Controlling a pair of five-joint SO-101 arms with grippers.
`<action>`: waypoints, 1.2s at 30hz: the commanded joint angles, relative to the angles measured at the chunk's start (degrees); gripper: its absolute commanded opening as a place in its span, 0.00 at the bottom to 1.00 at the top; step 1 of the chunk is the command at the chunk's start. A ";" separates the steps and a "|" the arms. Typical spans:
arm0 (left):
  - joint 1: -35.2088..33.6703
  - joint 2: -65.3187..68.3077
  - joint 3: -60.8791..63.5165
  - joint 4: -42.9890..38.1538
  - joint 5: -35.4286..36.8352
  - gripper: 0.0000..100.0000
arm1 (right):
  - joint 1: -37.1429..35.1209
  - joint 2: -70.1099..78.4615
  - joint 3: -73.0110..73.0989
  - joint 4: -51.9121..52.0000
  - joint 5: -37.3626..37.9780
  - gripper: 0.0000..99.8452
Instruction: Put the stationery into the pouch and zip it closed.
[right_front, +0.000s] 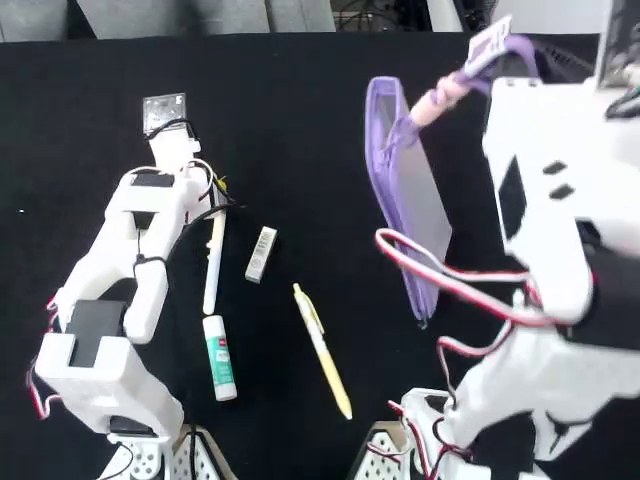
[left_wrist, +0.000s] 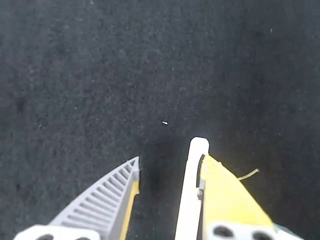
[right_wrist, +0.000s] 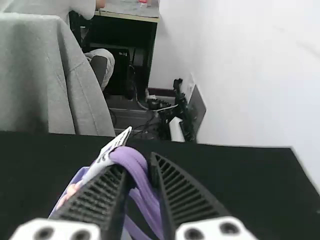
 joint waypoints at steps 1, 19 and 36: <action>1.36 1.14 -4.79 -0.44 -3.34 0.20 | -0.26 -2.86 -6.73 2.99 5.54 0.01; 4.18 5.98 -5.85 -0.44 -4.66 0.20 | 7.12 -2.95 -13.93 5.63 10.46 0.01; 3.74 22.77 -30.11 17.14 -4.84 0.03 | 6.86 -2.95 -18.77 10.81 18.11 0.01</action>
